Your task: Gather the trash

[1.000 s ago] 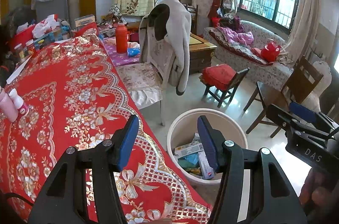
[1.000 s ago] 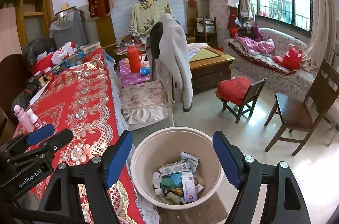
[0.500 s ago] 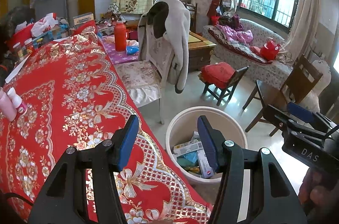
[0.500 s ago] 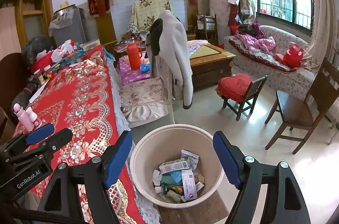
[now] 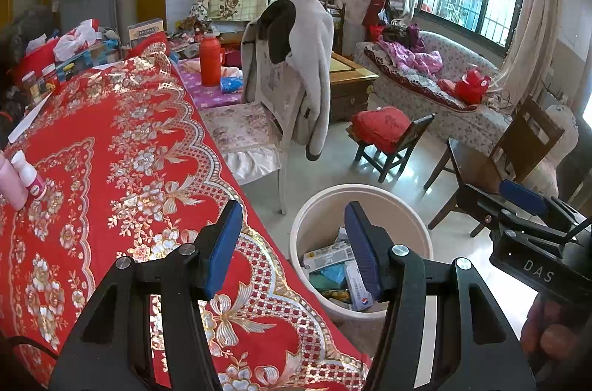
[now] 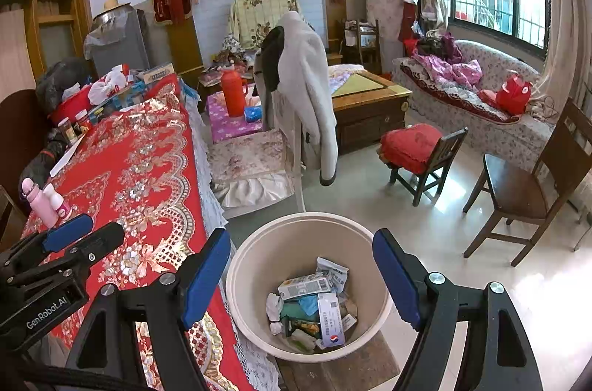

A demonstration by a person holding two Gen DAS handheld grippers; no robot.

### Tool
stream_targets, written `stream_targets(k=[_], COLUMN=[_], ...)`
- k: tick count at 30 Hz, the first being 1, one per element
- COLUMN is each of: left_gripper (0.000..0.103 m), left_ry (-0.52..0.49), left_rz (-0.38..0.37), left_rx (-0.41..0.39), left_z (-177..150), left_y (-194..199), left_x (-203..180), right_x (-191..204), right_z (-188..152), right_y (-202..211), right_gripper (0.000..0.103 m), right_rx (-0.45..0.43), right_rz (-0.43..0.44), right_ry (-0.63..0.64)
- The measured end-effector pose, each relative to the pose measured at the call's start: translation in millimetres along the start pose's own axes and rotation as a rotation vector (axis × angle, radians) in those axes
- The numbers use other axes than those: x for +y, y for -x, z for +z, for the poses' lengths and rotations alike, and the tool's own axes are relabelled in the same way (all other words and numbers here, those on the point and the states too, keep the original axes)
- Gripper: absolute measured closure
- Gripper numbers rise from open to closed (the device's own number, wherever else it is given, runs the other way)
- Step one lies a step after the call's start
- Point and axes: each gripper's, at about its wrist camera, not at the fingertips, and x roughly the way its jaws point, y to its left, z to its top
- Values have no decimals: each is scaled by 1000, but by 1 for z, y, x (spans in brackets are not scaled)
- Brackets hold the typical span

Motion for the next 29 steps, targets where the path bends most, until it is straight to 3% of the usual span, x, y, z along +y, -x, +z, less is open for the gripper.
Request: stream_targets(k=[29], left_gripper=[47], left_ry=[25], left_rz=[-15], left_rx=[28], left_z=[-10], left_y=[-2], left_x=[8], right_x=[-2], right_z=[-4], right_y=[-16], right_gripper=[25], right_rx=[41], right_rz=[0], right_ry=[17])
